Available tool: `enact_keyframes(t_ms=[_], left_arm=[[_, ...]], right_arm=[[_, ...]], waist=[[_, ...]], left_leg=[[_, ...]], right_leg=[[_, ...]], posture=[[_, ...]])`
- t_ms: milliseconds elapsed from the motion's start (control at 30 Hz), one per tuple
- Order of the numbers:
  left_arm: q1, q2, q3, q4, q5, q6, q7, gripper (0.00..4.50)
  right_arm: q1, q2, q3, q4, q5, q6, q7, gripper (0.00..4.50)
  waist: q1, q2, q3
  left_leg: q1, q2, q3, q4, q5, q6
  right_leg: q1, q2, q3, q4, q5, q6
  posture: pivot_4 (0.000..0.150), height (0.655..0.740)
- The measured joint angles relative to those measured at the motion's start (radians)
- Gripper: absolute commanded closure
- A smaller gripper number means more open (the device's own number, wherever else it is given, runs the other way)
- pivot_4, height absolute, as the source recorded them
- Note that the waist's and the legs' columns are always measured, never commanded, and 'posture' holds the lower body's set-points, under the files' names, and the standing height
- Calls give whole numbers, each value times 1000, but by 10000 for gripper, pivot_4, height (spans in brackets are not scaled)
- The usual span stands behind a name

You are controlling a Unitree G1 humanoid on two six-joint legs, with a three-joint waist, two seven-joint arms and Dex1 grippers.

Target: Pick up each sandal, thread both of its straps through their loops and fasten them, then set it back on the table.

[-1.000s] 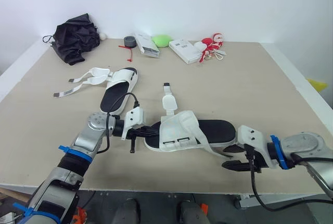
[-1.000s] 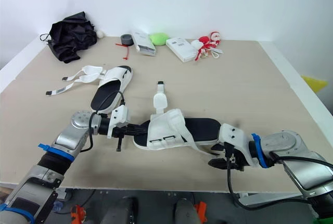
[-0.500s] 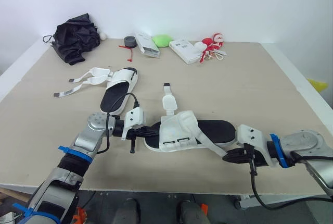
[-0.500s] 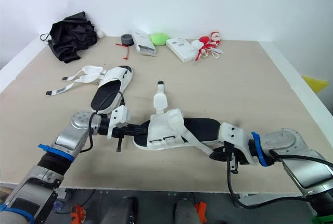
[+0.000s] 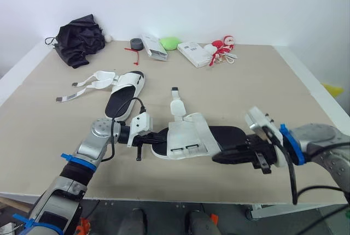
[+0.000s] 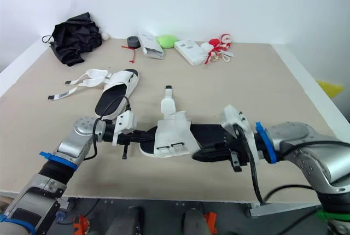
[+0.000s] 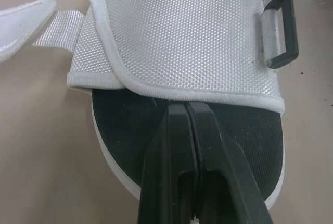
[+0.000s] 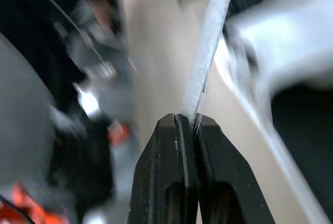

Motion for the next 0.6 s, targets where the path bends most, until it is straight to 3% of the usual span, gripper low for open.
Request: enact_keyframes(t_ms=[167, 267, 600], left_arm=[[-3, -8, -2, 2, 2, 3, 17, 45000], [0, -11, -1, -3, 1, 3, 9, 45000], [-2, -10, 1, -1, 1, 3, 10, 45000]], right_arm=[[-156, 208, 27, 140, 29, 192, -261, 44247], [-248, 328, -45, 265, 63, 365, -441, 44247], [-314, 404, -119, 369, 84, 528, -645, 44247]], waist=[[0, 2, 0], [3, 3, -1], [3, 5, -1]], left_leg=[[-2, 0, -1, 0, 1, 1], [-3, 1, 1, 0, 1, 2], [-6, 1, -1, 0, 2, 3]], right_leg=[[-2, 0, -1, 0, 2, -2], [-2, 0, -2, 1, 2, -2], [-2, 1, -3, 2, 2, -2]], posture=[[1500, 7380], [1500, 7380], [1500, 7380]])
